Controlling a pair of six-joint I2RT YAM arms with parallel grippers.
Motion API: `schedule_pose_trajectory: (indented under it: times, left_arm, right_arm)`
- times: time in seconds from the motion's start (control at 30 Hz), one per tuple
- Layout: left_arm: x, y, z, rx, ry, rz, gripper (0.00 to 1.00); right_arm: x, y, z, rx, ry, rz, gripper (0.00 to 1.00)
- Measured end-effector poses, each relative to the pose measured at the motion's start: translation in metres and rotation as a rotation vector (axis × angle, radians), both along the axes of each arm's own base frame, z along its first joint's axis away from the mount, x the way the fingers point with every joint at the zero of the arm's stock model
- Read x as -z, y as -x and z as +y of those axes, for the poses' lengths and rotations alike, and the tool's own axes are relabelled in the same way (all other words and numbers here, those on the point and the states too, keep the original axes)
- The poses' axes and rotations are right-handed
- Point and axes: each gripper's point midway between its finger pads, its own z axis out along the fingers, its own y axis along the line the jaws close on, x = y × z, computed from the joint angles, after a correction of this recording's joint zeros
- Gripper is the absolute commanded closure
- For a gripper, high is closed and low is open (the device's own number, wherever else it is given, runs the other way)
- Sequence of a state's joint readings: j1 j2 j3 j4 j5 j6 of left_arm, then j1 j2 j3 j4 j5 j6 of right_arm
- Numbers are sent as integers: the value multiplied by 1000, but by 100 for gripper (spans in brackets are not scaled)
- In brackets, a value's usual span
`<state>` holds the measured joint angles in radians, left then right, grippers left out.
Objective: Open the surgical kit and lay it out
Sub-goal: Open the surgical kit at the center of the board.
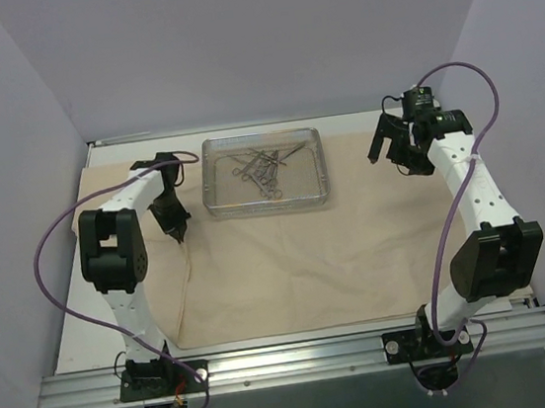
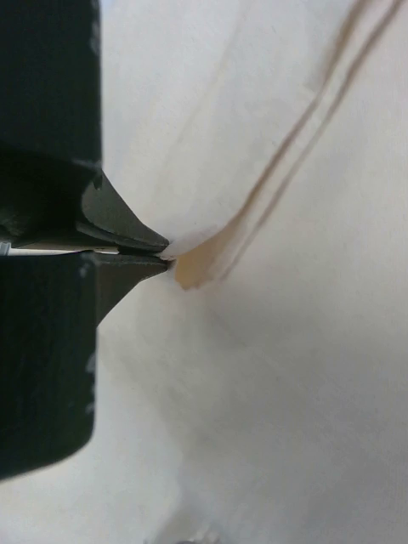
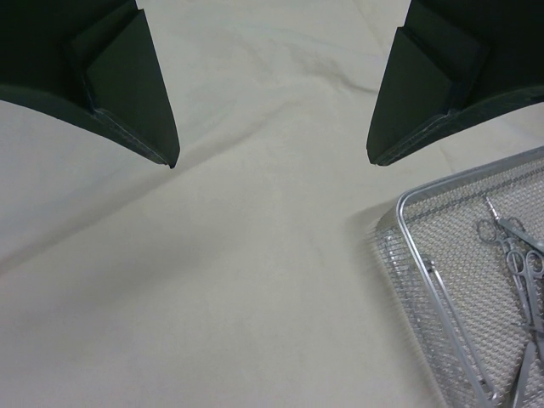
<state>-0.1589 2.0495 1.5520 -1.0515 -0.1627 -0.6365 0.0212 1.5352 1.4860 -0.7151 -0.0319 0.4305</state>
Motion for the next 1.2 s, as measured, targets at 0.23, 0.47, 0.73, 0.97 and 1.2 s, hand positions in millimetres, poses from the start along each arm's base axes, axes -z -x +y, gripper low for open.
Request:
schedule_pose_trajectory:
  times: [0.23, 0.47, 0.73, 0.97, 1.2]
  left_arm:
    - [-113, 46, 70, -158, -82, -220, 87]
    - [-240, 158, 158, -503, -332, -613, 30]
    - [-257, 147, 177, -571, -420, -590, 24]
    - [-212, 106, 160, -479, -297, -411, 21]
    - [-123, 111, 142, -442, -189, -97, 17]
  right_arm:
    - [-14, -44, 98, -252, -45, -59, 0]
    - [-5, -13, 225, -555, -142, -35, 0]
    - [-4, 7, 234, -590, -179, -20, 0]
    - [-9, 8, 218, -569, -145, -36, 0]
    - [-14, 3, 215, -566, -138, -48, 0]
